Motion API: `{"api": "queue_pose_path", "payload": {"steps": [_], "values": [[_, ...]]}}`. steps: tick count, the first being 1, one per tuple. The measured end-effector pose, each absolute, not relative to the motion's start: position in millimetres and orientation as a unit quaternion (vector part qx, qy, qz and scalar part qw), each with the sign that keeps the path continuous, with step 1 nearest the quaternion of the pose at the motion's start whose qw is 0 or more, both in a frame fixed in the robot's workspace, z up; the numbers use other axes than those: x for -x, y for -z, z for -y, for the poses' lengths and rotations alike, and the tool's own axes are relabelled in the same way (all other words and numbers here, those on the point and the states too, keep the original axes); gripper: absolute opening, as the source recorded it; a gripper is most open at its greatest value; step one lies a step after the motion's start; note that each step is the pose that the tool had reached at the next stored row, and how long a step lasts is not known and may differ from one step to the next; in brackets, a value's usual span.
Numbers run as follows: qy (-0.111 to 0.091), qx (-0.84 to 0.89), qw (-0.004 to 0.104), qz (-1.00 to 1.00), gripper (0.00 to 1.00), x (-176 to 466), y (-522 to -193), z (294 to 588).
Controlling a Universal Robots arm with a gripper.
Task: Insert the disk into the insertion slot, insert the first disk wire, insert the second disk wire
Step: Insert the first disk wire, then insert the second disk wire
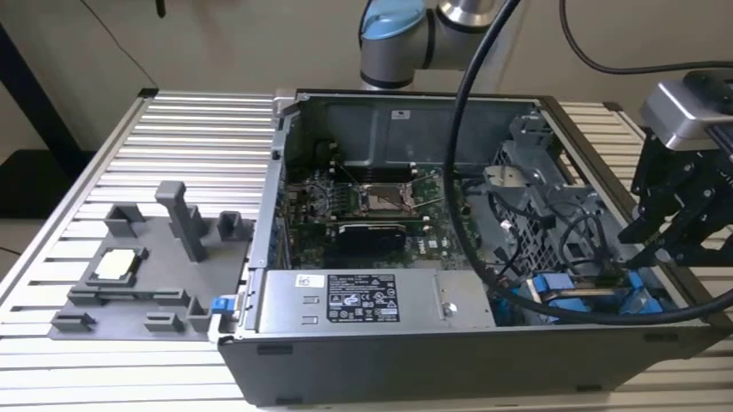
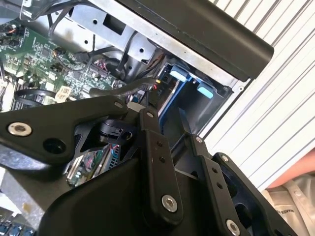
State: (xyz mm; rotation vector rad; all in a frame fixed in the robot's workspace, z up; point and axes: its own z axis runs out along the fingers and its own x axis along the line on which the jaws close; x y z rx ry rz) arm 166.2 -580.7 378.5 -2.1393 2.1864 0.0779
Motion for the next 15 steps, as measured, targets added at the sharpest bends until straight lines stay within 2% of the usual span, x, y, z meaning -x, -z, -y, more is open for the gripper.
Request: {"api": "queue_pose_path", "payload": {"steps": [15], "values": [[-0.025,0.699,0.041,-0.714,0.33,-165,-379,539]]}}
